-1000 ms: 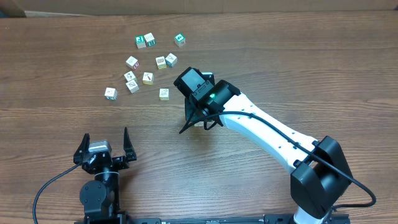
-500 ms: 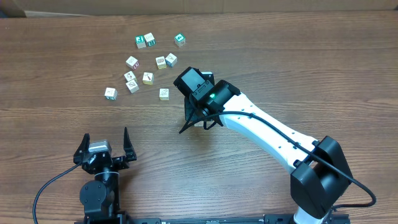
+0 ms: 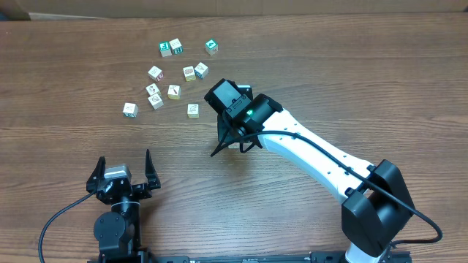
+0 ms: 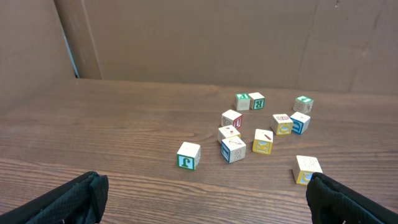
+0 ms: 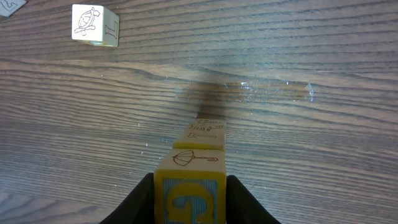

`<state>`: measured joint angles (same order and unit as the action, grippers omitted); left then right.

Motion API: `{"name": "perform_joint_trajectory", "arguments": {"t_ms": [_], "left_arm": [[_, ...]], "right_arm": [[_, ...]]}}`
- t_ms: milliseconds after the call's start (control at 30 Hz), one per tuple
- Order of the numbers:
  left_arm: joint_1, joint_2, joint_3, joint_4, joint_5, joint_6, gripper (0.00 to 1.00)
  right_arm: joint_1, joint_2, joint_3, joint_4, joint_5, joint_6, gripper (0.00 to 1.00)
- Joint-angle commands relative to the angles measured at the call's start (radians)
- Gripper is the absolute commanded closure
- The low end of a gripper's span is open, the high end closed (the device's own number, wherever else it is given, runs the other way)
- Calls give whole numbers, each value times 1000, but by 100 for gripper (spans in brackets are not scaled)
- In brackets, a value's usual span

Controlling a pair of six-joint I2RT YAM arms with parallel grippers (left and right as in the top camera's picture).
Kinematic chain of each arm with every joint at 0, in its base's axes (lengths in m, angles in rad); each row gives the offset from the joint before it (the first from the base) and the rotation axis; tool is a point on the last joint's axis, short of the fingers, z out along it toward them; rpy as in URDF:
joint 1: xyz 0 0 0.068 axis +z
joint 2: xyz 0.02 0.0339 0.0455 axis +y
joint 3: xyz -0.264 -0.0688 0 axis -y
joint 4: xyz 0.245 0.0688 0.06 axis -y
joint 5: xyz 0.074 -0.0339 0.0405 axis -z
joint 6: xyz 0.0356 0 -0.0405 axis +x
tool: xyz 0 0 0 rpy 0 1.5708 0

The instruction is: Form a tower

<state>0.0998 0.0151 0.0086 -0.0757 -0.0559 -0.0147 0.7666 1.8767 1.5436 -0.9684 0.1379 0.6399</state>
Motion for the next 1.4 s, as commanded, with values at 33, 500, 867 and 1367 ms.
{"name": "perform_joint_trajectory", "arguments": {"t_ms": [33,500,867,1367], "left_arm": [[-2,-10,-3,2,1,23,0],[-2,-10,-3,2,1,23,0],[-2,-10,-3,2,1,23,0],[-2,-10,-3,2,1,23,0]], "right_arm": [[5,-2,29,7,8,14,70],[5,-2,29,9,12,14,69],[5,-2,29,6,12,14,66],[5,-2,29,6,12,14,28]]}}
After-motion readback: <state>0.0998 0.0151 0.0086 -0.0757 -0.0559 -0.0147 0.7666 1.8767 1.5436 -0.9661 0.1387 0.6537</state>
